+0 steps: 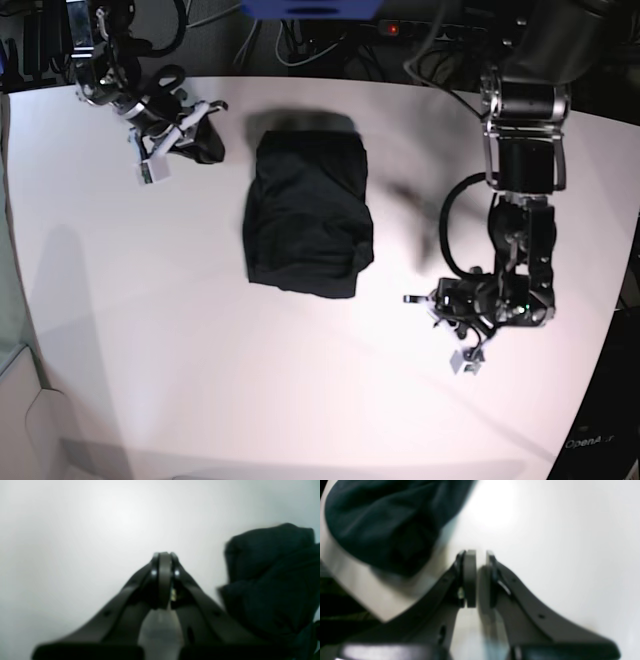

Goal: Fold the T-shirt properly

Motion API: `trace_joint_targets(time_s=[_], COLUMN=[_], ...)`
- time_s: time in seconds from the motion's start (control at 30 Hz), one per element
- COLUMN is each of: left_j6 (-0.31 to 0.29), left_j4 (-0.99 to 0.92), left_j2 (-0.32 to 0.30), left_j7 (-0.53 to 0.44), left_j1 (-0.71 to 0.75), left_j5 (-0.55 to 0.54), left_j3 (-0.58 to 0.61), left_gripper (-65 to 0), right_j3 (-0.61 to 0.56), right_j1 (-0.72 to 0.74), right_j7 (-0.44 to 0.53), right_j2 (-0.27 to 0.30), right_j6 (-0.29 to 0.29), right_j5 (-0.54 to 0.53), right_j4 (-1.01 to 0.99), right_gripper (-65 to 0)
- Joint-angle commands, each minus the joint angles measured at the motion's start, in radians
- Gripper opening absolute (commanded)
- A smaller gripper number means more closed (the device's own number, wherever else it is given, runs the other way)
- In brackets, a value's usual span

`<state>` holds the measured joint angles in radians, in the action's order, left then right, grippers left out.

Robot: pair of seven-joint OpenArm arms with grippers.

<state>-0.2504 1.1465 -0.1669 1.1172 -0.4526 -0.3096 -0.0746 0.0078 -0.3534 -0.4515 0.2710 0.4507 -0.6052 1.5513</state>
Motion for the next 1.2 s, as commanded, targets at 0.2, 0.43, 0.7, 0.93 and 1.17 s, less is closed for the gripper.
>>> trace_joint_targets(time_s=[0.2,0.43,0.7,0.93,1.17], left_j6=[-0.003,-0.003,-0.003,-0.003,0.000], left_j4=[0.301,0.591,0.829,0.712,0.280], left_j2=[-0.165,-0.283,-0.271,-0.187,-0.119], left_j7=[0.014,0.014,0.011,-0.015,-0.369], left_j1=[0.262,0.545,0.871,1.027,1.009], left_j5=[-0.010,-0.010,-0.010,-0.001,0.137], left_j3=[0.000,-0.004,-0.178,-0.175,0.011], left_gripper=[-65.0,-65.0,-65.0,-65.0,-65.0], right_j3=[0.191,0.341,0.579,0.590,0.587], right_j1=[-0.045,-0.180,-0.372,-0.422,-0.302], right_j7=[0.024,0.026,0.026,0.082,0.374], right_j2=[0.015,0.014,-0.066,-0.160,-0.207], right_j6=[0.007,0.007,0.007,0.007,0.009], right_j5=[-0.006,-0.006,-0.003,0.230,0.512], right_j4=[0.031,0.120,0.127,0.007,-0.432], right_gripper=[-59.6,-62.8,-65.0,-65.0,-65.0])
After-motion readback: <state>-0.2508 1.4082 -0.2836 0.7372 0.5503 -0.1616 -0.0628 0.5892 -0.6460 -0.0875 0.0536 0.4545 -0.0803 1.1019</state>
